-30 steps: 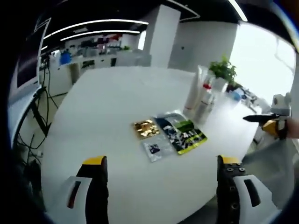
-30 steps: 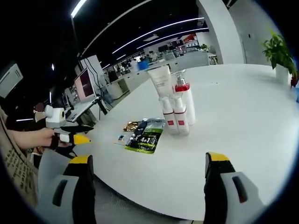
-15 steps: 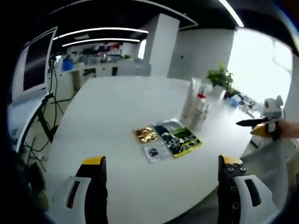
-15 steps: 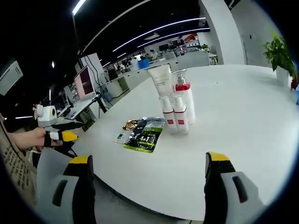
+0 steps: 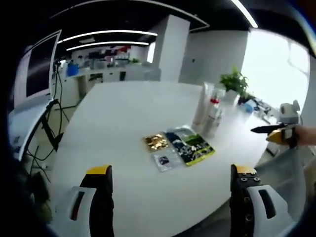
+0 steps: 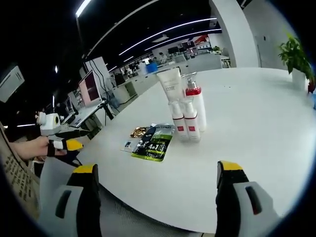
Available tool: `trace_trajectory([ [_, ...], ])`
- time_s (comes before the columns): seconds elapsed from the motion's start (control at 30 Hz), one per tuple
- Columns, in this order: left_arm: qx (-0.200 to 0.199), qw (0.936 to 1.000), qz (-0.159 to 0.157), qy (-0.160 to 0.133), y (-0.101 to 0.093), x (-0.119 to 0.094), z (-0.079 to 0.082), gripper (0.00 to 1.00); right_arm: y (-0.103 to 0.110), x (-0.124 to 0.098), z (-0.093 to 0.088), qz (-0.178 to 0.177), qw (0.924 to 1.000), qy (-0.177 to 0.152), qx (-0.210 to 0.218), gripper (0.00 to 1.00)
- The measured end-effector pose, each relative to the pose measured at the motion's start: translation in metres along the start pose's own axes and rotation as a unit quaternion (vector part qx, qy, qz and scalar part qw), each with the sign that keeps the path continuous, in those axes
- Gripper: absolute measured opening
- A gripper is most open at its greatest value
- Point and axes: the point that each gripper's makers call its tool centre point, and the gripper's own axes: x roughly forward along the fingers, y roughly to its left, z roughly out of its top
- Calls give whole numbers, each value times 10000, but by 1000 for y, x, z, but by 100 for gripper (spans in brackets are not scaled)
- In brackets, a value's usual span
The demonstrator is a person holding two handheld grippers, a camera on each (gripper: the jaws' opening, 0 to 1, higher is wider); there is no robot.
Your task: Arrange the skincare products in the storage area until every visible bottle or jar stands upright without overlapping.
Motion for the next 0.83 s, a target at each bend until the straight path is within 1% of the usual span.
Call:
trace_trajectory([
  [0.83, -37, 10000, -25, 69, -1, 1, -2, 96, -3, 1, -1, -34, 10000, 21, 65, 100],
])
